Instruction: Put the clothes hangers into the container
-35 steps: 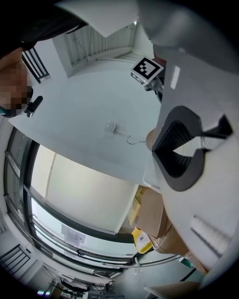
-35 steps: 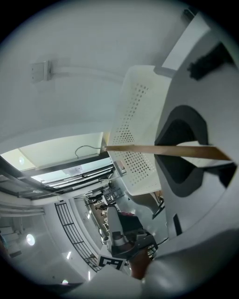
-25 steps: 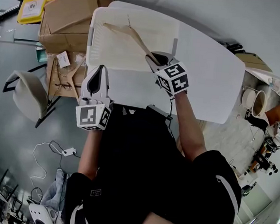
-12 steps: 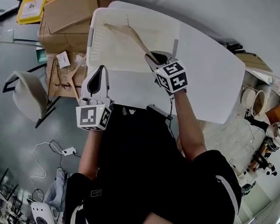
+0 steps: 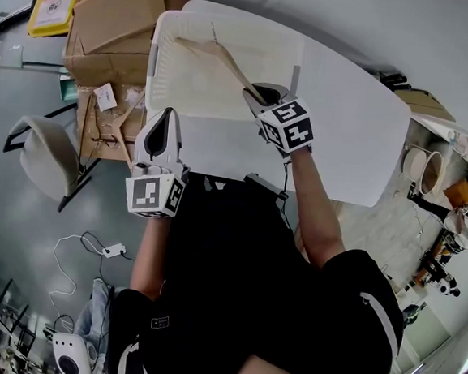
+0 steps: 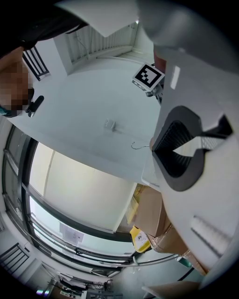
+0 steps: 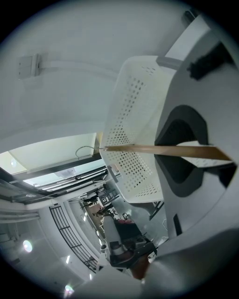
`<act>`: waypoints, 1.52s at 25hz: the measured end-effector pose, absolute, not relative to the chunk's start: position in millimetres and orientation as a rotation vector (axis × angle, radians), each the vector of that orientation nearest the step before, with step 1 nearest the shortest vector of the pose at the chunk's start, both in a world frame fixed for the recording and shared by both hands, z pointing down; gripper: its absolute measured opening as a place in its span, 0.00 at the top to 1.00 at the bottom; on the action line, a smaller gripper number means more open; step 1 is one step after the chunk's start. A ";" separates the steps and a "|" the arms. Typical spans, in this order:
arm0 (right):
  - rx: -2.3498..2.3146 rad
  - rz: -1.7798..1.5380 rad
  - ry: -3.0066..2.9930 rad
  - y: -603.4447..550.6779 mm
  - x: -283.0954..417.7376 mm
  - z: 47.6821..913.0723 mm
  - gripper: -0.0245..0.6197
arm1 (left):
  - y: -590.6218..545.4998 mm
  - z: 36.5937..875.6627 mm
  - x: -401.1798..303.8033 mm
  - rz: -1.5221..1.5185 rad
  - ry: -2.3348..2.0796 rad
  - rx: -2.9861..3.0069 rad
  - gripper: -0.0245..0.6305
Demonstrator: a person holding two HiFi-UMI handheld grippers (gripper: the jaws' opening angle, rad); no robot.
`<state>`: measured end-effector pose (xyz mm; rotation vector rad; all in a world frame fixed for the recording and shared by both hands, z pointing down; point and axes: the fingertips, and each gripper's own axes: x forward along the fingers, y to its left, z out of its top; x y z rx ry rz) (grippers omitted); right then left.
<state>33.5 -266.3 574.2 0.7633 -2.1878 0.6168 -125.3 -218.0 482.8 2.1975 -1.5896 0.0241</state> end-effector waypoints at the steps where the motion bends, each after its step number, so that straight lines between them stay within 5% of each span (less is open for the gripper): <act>1: 0.764 0.618 -2.188 -266.7 33.7 574.7 0.87 | -218.1 483.4 -125.1 0.025 -1.588 2.198 0.95; 38: 0.764 0.472 -2.099 -271.7 40.4 578.1 0.73 | -204.2 480.6 -125.2 0.008 -1.587 2.198 0.95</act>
